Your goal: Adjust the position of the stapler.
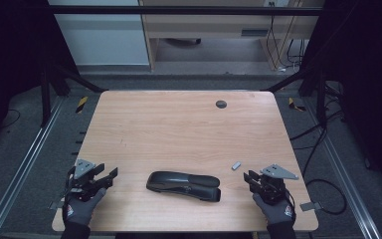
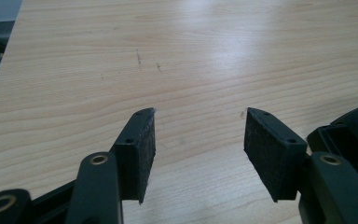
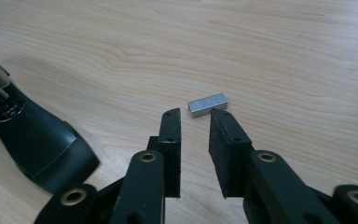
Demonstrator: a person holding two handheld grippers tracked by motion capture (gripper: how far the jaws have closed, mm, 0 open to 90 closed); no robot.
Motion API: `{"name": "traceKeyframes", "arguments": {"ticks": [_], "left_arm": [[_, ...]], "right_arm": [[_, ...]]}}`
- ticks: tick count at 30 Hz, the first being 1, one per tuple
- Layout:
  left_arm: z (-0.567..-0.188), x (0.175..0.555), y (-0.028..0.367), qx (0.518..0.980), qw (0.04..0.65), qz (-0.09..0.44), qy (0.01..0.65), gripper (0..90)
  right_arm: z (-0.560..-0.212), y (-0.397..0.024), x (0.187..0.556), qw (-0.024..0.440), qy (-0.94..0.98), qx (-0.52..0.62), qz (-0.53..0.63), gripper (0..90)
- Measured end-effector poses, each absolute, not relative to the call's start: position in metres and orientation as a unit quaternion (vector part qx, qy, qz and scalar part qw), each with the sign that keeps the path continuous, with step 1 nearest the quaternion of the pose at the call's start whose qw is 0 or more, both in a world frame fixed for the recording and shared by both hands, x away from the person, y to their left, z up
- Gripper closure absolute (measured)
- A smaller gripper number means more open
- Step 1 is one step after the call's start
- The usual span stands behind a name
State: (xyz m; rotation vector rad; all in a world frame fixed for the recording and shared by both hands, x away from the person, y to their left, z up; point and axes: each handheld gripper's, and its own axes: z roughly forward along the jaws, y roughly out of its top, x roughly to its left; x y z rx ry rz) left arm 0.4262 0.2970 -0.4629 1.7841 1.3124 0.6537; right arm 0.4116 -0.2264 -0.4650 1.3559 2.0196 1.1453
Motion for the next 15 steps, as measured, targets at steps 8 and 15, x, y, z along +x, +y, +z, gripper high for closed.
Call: {"name": "traceKeyframes", "arguments": {"ticks": [8,15], "left_arm": [[-0.46,0.422,0.296,0.708,0.41,0.258,0.514,47.2],[-0.46,0.421,0.293,0.714,0.408,0.254,0.51,50.2]], "right_arm": [[-0.463,-0.22,0.407,0.212,0.742,0.481,0.416,83.9],[-0.464,-0.209,0.4,0.189,0.756,0.47,0.414,89.5]]}}
